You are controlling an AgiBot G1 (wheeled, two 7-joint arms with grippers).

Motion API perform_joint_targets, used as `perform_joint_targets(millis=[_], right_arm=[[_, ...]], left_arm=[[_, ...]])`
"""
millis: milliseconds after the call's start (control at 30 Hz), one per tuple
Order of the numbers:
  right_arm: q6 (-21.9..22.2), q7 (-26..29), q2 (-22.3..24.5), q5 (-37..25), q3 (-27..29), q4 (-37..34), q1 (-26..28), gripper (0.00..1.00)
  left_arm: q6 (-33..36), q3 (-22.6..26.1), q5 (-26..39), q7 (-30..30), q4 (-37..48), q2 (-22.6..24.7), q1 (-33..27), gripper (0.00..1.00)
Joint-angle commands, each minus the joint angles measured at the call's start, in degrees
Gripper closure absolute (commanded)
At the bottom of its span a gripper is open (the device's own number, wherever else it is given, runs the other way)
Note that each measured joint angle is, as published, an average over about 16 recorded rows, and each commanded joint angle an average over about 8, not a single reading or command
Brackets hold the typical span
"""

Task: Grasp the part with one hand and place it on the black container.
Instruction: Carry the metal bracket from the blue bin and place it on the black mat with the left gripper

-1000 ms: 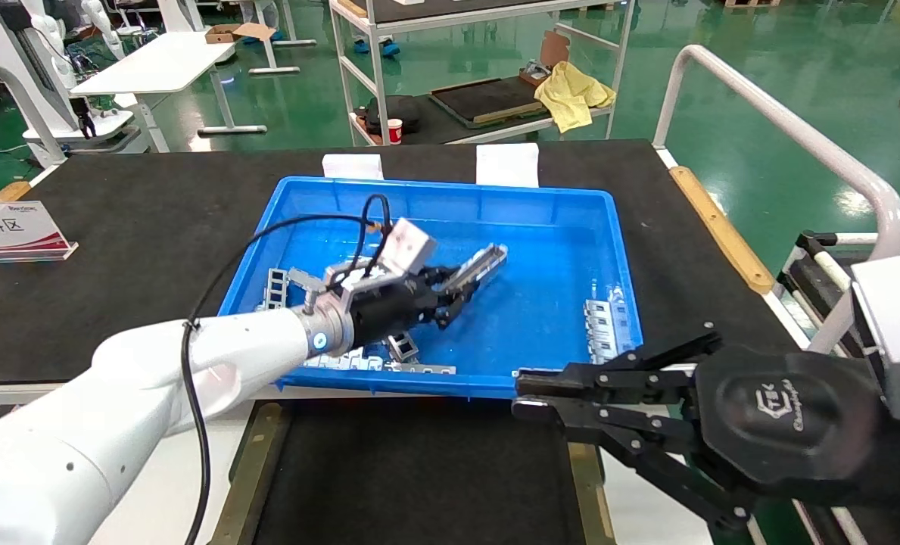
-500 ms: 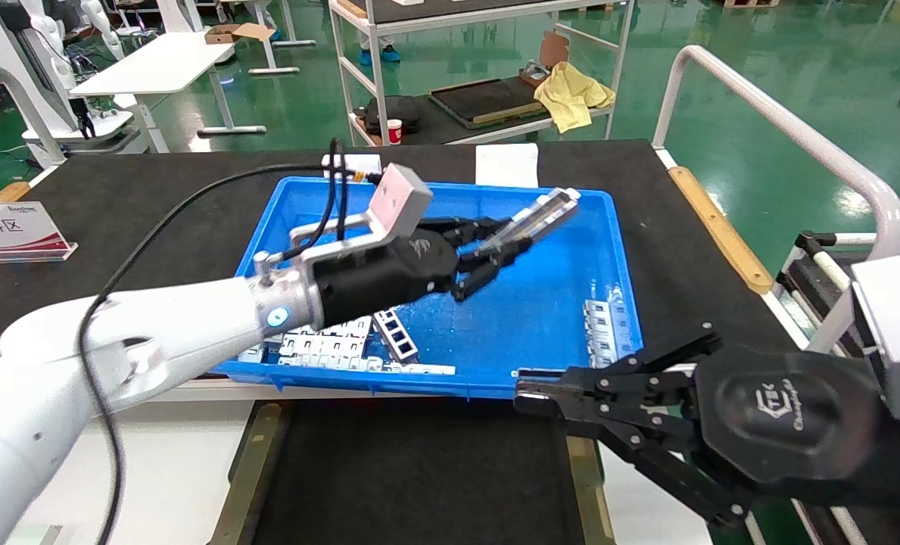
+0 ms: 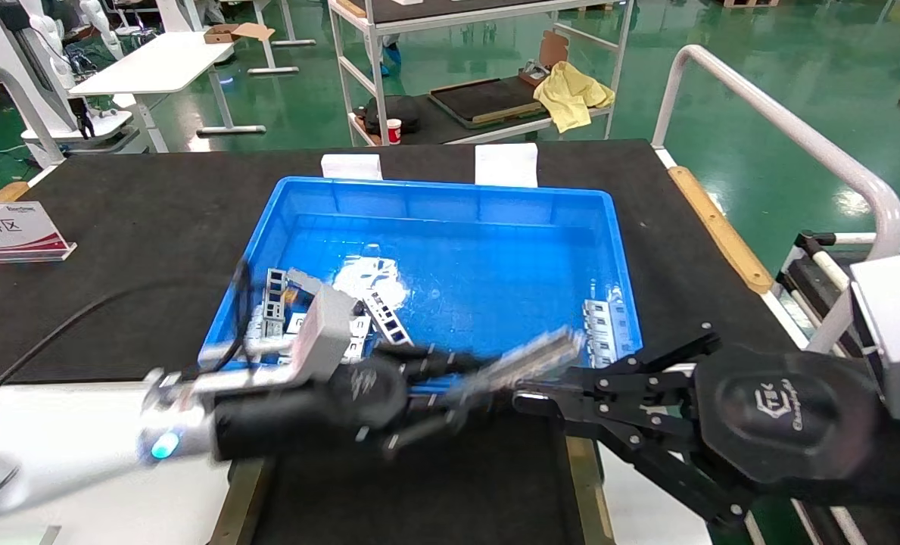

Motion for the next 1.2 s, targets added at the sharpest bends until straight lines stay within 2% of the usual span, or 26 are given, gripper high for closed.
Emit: perform_joint_targets(millis=[33,133,267,367,500,800,1200], right_arm=[[0.0,0.0,0.0,0.0,0.0,0.0,0.0,1.0],[0.0,0.0,0.0,0.0,0.0,0.0,0.0,1.0],[0.0,0.0,0.0,0.0,0.0,0.0,0.0,1.0],[0.0,0.0,0.0,0.0,0.0,0.0,0.0,1.0],[0.0,0.0,0.0,0.0,0.0,0.0,0.0,1.0],[0.0,0.0,0.0,0.0,0.0,0.0,0.0,1.0],[0.0,0.0,0.0,0.0,0.0,0.0,0.0,1.0]], left_arm=[[0.6,0.1,-0.5,-1.1,-4.5,-3.2,2.9,1.0],[-3.2,0.2,-1.5,-2.8,-12.3,-7.8,8.9,1.0],[-11.7,0.4,-2.7,-4.3,-21.6,-12.5,17.3,1.0],[-19.8,0.4,-3.7,-4.8,-27.0,-14.5,23.5,1.0],[-30.2,0.0,-5.3,-4.7,-31.7,-14.8,30.3,1.0],[-47.8,-2.2,-9.2,-4.2,-33.6,-8.5,38.7,1.0],[-64.6,-3.6,-10.2,-4.2,-31.6,3.5,39.7,1.0]])
